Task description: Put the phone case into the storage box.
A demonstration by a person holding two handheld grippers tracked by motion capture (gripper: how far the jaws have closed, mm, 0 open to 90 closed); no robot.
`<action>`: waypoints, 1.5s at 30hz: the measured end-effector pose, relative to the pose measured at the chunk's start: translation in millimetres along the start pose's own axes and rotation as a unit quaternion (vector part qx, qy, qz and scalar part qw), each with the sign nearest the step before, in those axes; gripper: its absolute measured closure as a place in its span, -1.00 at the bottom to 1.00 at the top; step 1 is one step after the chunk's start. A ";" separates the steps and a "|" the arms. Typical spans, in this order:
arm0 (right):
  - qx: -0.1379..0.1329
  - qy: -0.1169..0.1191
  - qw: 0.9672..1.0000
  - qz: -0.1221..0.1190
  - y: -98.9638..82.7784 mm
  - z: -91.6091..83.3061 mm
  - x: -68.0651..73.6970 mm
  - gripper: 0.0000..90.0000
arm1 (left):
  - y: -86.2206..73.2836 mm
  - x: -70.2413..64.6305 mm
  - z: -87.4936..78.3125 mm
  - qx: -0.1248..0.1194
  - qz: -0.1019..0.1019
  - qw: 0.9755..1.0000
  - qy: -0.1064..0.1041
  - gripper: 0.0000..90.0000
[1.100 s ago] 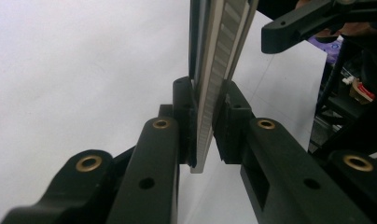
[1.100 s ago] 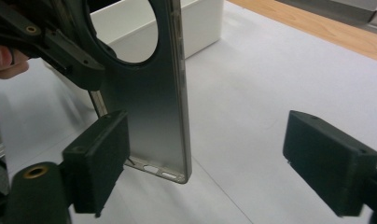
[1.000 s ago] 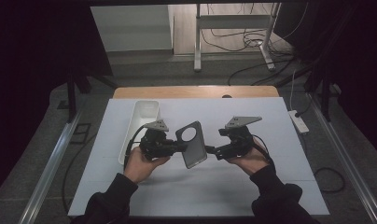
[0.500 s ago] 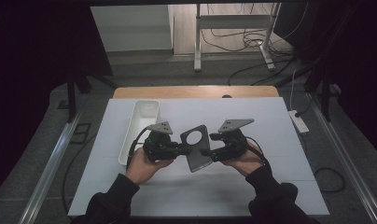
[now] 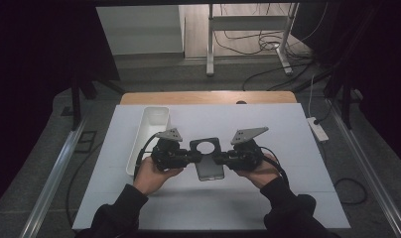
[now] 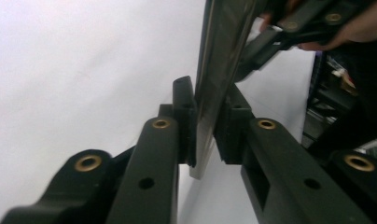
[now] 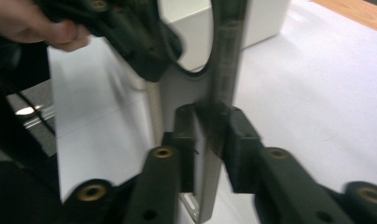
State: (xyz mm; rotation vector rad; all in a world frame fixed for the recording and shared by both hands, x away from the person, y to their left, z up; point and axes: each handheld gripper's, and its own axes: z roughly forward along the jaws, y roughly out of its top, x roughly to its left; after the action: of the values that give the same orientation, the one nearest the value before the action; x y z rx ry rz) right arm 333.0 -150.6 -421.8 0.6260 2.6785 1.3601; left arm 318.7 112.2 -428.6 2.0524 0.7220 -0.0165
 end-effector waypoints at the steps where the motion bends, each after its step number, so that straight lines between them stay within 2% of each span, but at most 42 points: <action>1: 0.000 0.000 1.000 0.000 0.0 0.0 0.0 0.79 | 0.0 0.0 0.0 0.000 0.000 1.000 0.000 0.66; 4: 0.001 -0.012 1.000 -0.008 2.0 0.1 5.4 0.80 | -0.6 0.2 0.4 -0.007 -0.003 1.000 0.004 0.58; 5: 0.002 -0.016 1.000 -0.009 2.4 0.1 5.7 0.80 | -0.4 -0.1 0.2 -0.012 -0.003 1.000 0.003 0.48; 8: 0.004 -0.038 0.999 -0.004 2.4 0.2 6.2 0.80 | 0.6 -0.7 -1.5 -0.027 -0.002 0.999 0.020 0.05; 12: -0.003 -0.058 0.998 0.001 2.4 -2.4 5.6 0.80 | -0.8 3.7 -4.2 -0.042 -0.012 0.998 0.040 -0.31; 13: -0.004 -0.063 0.998 0.002 2.4 -3.0 5.6 0.80 | -1.6 5.0 -5.0 -0.045 -0.012 0.997 0.056 -0.40; 14: -0.006 -0.071 0.997 0.005 2.4 -3.8 5.7 0.80 | -2.0 5.8 -5.5 -0.047 -0.015 0.997 0.063 -0.49; 19: -0.010 -0.096 0.995 0.013 2.5 -5.1 6.7 0.80 | -3.3 8.7 -6.9 -0.051 -0.026 0.994 0.095 -0.72; 21: -0.015 -0.107 0.994 0.018 2.9 -4.9 7.9 0.80 | -4.3 9.7 -7.9 -0.055 -0.028 0.993 0.097 -0.81; 24: -0.016 -0.121 0.992 0.030 3.3 -3.8 9.6 0.80 | -4.7 10.1 -9.4 -0.061 -0.033 0.991 0.113 -0.88; 25: -0.016 -0.121 0.992 0.030 3.3 -3.8 9.6 0.80 | -4.7 10.1 -9.4 -0.061 -0.033 0.991 0.113 -0.88; 26: -0.020 -0.122 0.992 0.035 3.1 -2.6 10.4 0.80 | -4.9 9.4 -9.0 -0.061 -0.032 0.990 0.125 -0.87; 29: -0.021 -0.128 0.991 0.041 3.2 -0.6 11.9 0.80 | -4.8 7.7 -7.4 -0.057 -0.031 0.989 0.134 -0.81; 30: -0.022 -0.131 0.990 0.041 3.2 -0.1 12.5 0.80 | -4.5 6.5 -5.2 -0.052 -0.030 0.988 0.144 -0.78; 32: -0.023 -0.135 0.990 0.044 3.5 1.9 14.6 0.80 | -5.1 5.2 -3.3 -0.049 -0.028 0.989 0.139 -0.65; 36: -0.026 -0.137 0.989 0.044 3.8 4.4 18.1 0.80 | -5.7 1.2 0.3 -0.040 -0.013 0.990 0.131 -0.25; 39: -0.026 -0.140 0.989 0.044 4.0 5.2 19.1 0.80 | -5.3 -1.2 2.0 -0.040 -0.010 0.990 0.138 -0.09; 45: -0.029 -0.143 0.988 0.049 4.0 6.8 20.7 0.80 | -4.5 -4.2 4.4 -0.036 -0.015 0.990 0.135 0.37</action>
State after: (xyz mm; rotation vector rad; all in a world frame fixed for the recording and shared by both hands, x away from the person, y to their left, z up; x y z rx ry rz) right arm 317.0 -135.4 -420.3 0.8826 2.4016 1.2559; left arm 314.2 108.5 -433.4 1.9942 0.9055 0.2713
